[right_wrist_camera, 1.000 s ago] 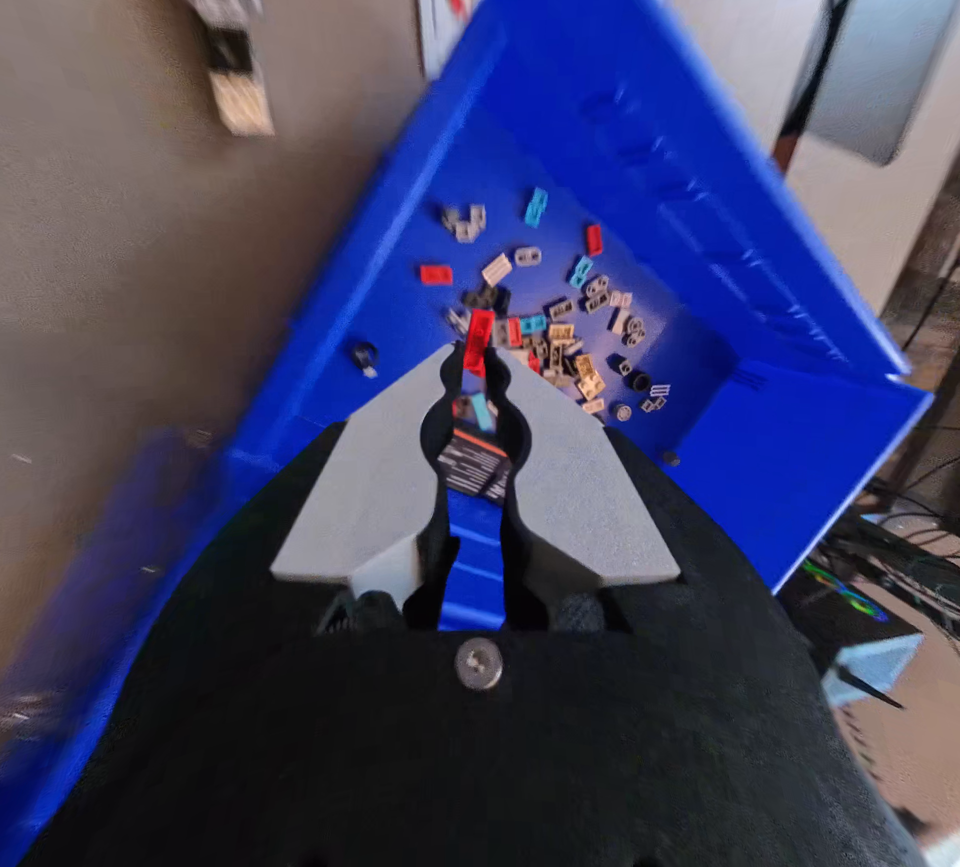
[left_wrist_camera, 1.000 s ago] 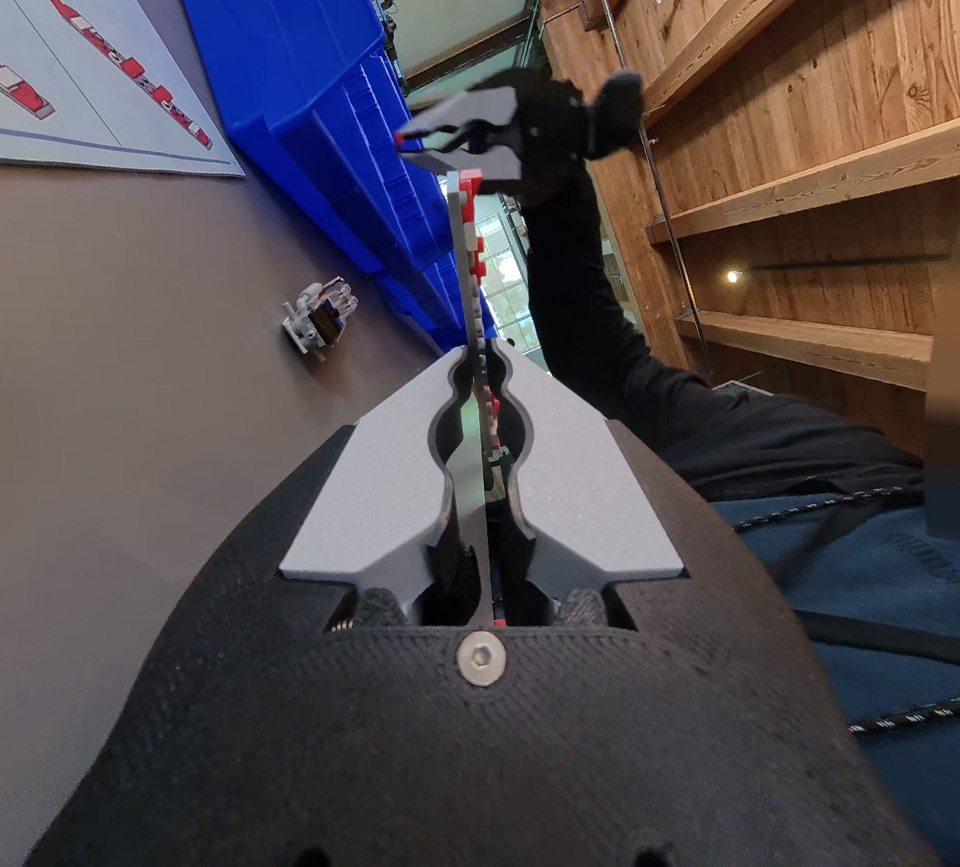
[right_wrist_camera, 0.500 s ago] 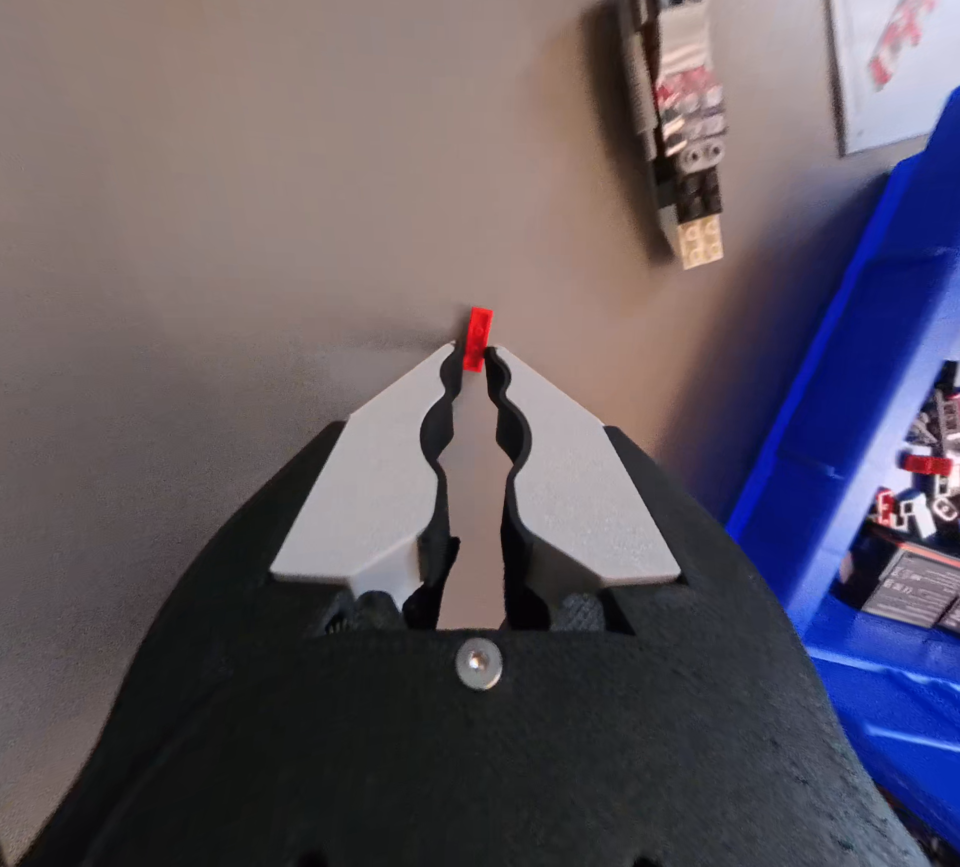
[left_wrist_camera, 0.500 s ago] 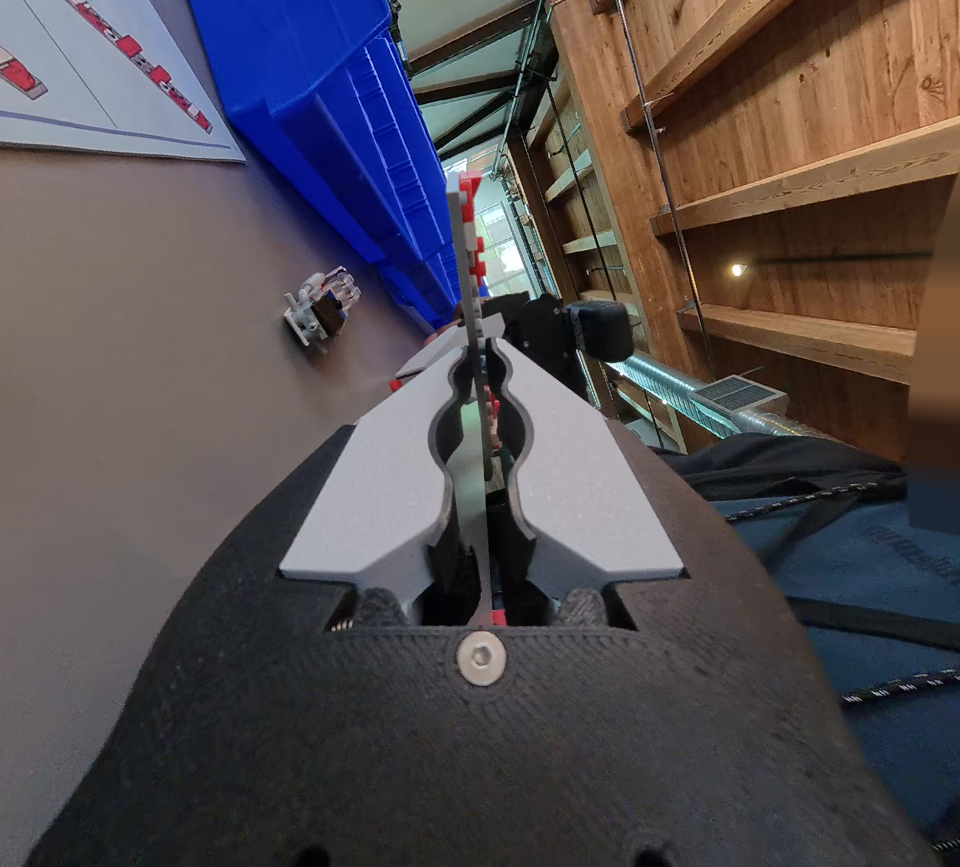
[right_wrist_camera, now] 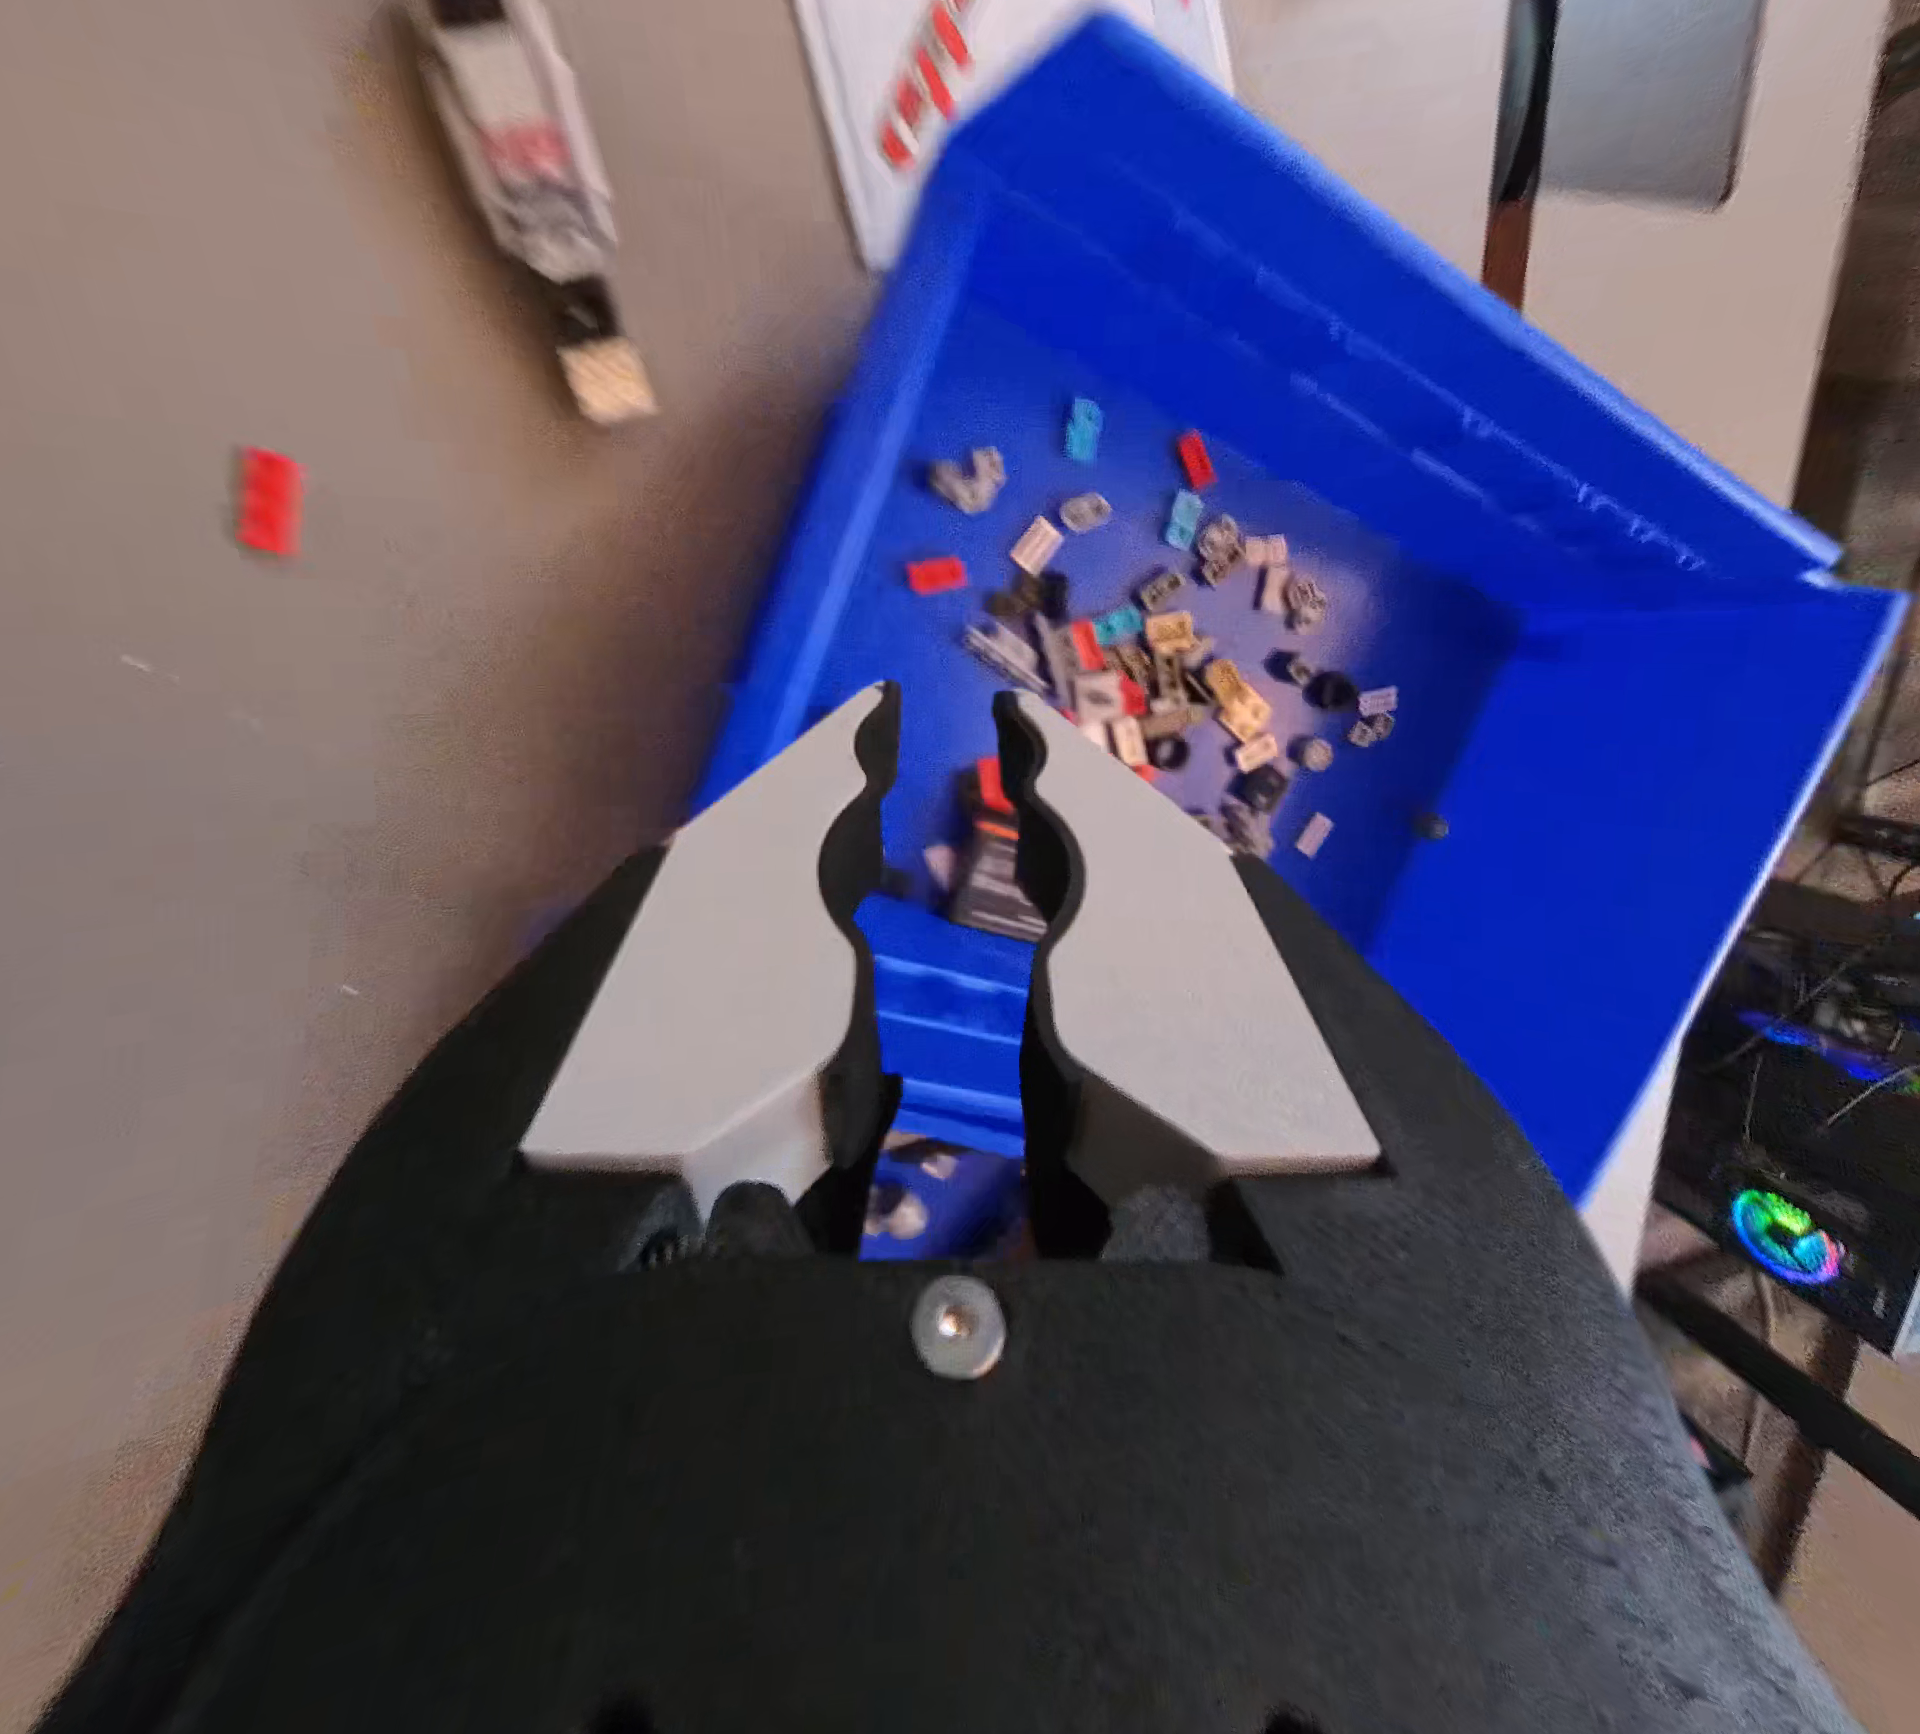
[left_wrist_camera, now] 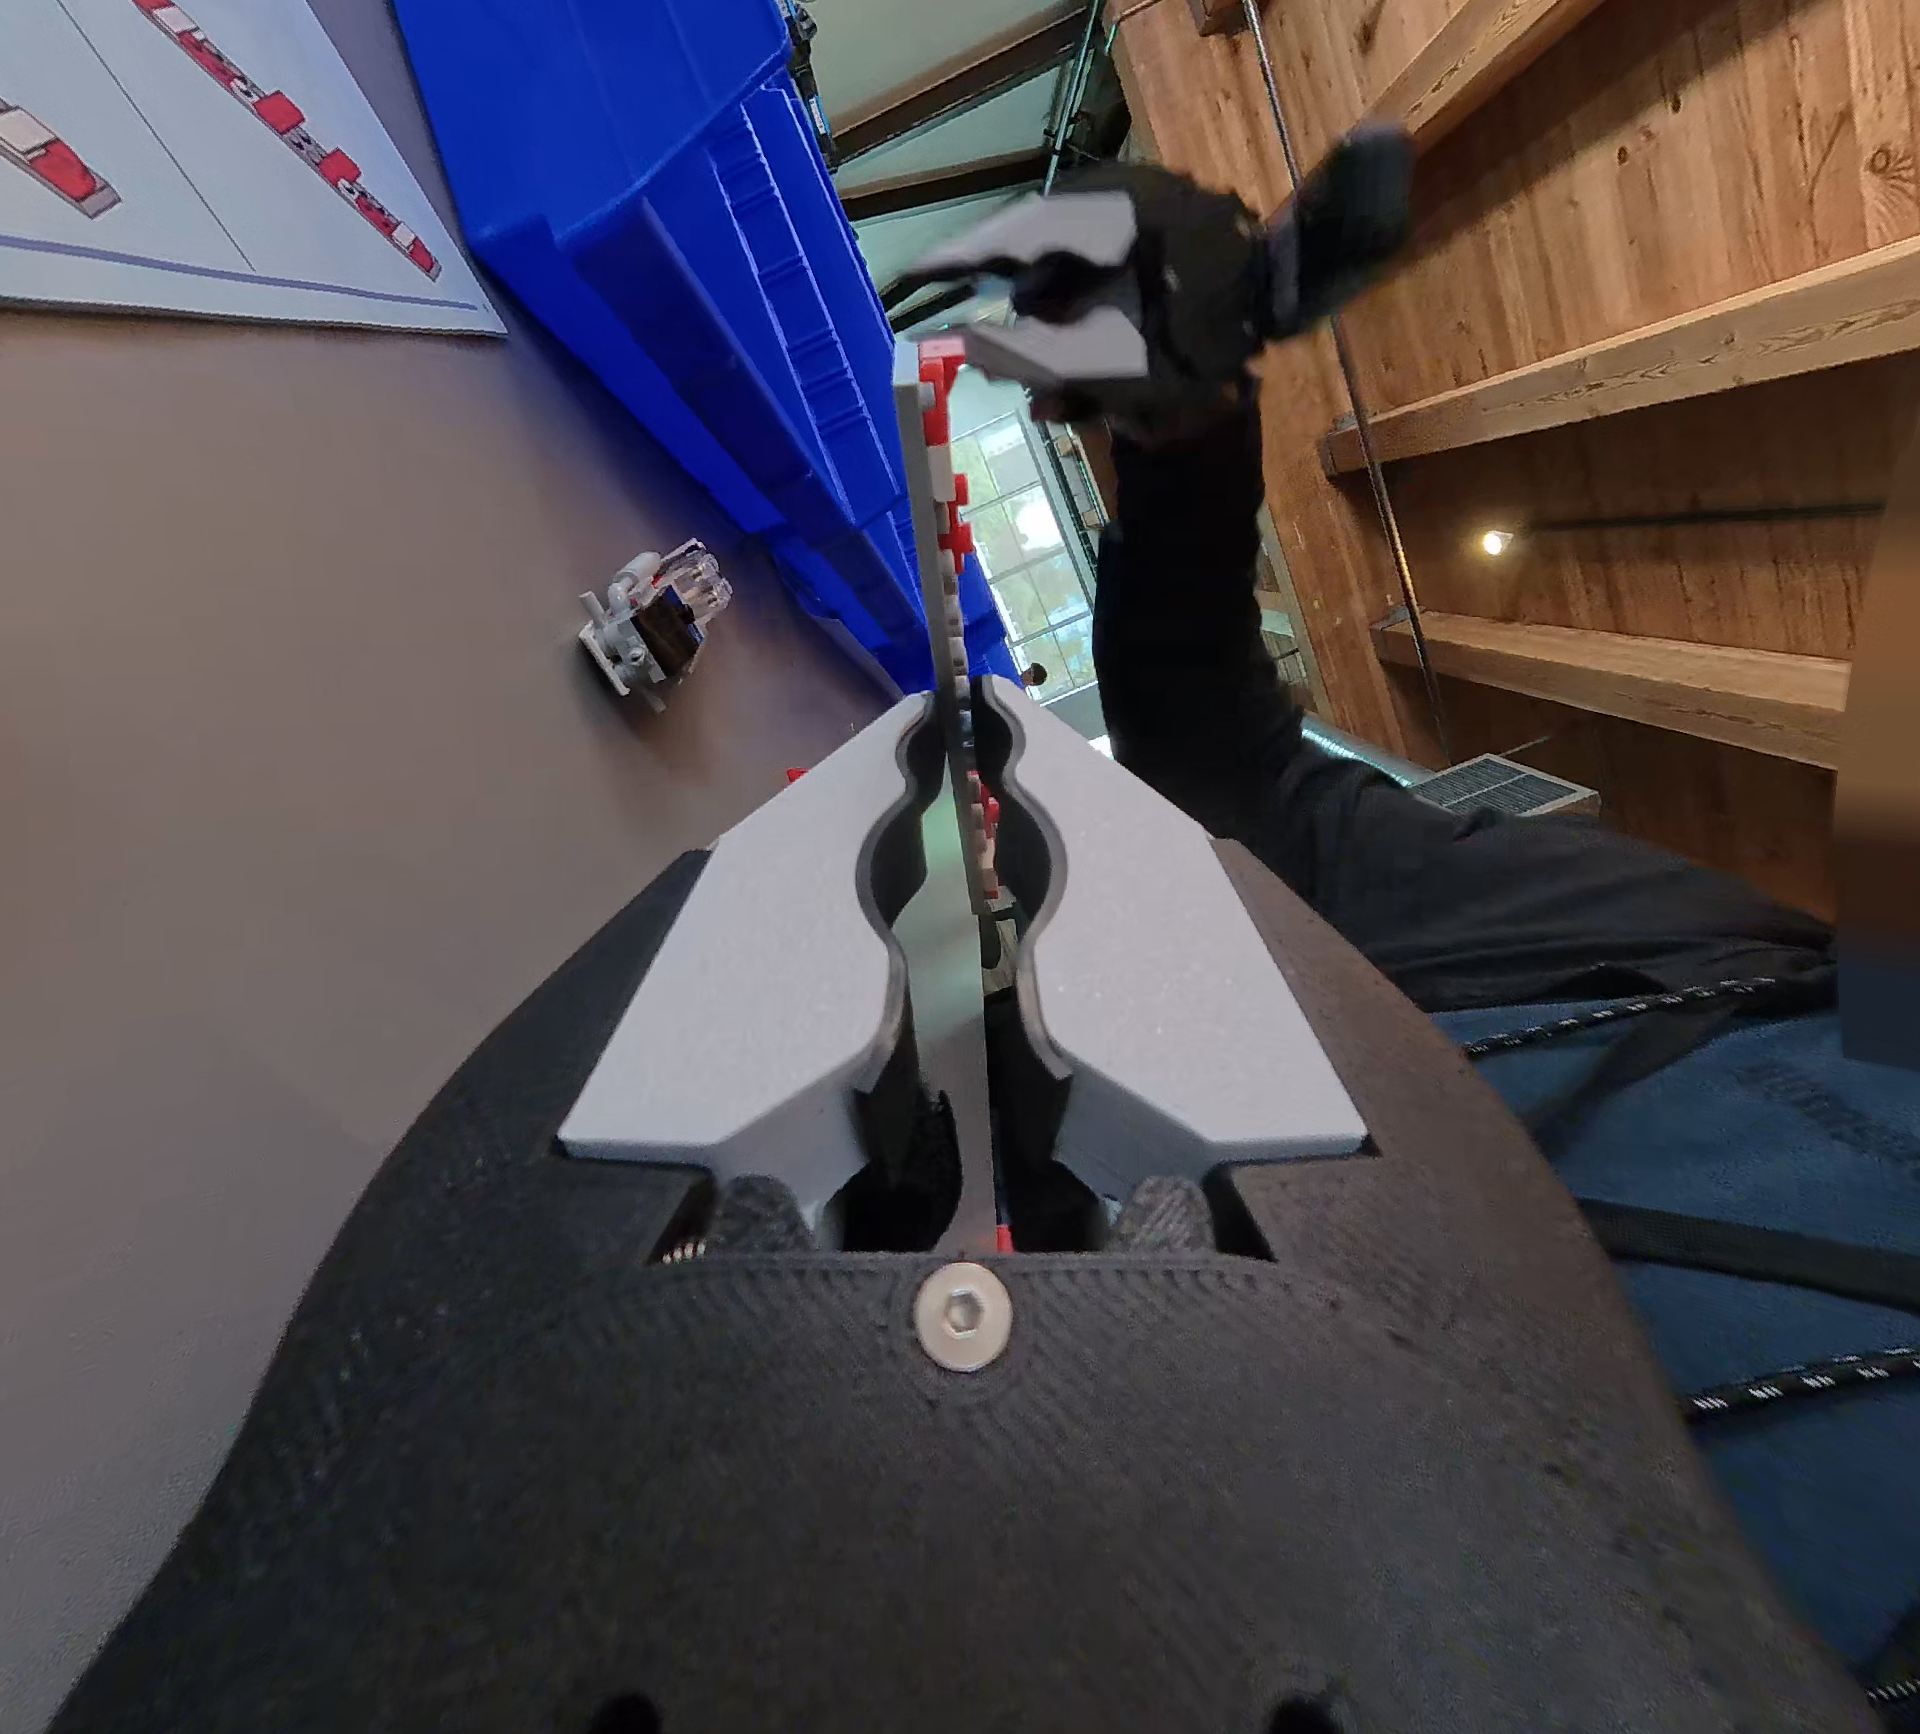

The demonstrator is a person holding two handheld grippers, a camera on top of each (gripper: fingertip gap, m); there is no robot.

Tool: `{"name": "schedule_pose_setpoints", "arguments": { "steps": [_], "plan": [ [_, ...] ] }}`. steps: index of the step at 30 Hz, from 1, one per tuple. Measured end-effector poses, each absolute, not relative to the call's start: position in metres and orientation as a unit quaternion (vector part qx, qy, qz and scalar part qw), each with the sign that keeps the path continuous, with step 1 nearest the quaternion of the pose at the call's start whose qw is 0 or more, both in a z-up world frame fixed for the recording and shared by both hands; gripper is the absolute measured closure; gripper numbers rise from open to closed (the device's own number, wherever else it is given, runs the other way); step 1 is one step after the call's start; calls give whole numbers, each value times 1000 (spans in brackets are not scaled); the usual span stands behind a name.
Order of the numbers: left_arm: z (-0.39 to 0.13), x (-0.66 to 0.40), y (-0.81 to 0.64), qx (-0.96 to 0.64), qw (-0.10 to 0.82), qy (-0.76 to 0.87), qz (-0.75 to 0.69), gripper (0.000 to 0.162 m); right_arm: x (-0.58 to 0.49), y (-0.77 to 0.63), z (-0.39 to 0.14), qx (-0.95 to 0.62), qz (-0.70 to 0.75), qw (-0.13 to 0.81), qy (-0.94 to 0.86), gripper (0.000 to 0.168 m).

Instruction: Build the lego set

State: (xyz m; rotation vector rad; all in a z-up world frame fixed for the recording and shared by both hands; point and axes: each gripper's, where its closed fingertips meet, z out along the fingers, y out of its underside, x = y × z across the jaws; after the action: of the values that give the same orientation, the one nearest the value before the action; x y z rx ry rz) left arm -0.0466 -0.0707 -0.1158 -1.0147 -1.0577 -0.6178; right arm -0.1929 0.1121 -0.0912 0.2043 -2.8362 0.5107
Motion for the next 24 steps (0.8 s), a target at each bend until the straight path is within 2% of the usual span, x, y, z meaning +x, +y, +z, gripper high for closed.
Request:
{"name": "schedule_pose_setpoints", "arguments": {
  "steps": [1,6,9,24],
  "plan": [
    [-115,-47,-71,-455,701,-475,-275,158,-210,115,-102,76,147,109,-980,151],
    [-113,-48,-75,-447,710,-473,-269,158,-238,133,-175,143,7,32,-989,153],
    [-111,-47,-76,-443,716,-469,-267,158,-237,135,-194,168,-12,17,-986,154],
    [-103,-44,-79,-427,729,-449,-292,158,-243,151,-196,187,-44,30,-981,153]
  ]
}}
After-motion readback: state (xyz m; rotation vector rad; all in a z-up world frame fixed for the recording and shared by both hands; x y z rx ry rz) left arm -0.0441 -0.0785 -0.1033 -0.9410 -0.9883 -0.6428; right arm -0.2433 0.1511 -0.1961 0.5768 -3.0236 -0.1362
